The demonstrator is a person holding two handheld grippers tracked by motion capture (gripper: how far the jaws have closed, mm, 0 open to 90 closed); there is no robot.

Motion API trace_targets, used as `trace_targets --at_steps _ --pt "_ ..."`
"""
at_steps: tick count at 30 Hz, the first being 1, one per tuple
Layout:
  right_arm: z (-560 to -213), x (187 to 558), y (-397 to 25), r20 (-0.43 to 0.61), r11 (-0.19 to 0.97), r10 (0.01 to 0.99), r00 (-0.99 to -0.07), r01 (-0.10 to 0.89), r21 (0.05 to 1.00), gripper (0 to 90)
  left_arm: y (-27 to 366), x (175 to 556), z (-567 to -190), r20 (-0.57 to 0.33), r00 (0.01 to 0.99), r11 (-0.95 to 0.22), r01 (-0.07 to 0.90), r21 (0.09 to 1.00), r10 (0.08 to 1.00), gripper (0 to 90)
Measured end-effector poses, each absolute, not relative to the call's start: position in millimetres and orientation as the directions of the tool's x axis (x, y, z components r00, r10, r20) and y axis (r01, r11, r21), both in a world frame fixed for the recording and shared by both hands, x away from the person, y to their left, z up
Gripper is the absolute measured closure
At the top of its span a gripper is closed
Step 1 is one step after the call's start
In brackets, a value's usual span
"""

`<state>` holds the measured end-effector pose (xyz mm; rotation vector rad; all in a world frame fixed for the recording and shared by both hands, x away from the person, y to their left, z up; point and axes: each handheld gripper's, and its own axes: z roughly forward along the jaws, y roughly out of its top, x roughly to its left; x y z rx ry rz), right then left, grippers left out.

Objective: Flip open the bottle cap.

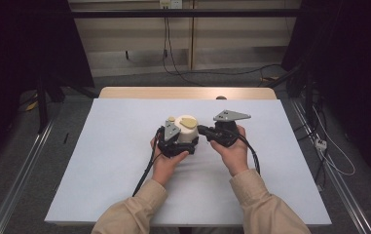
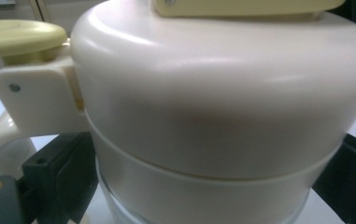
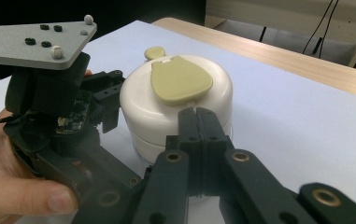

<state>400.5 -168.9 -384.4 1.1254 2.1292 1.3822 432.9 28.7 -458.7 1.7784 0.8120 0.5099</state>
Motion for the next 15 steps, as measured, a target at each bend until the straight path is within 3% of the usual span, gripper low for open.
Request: trace_targets --at_steps 15 --pt "-384.0 404.0 -164.8 0.109 0.217 0.777 -0.62 0.427 0.878 90.0 28.5 432.7 -458.7 -0.046 0.676 -0.201 0.283 0.938 0.736 4.6"
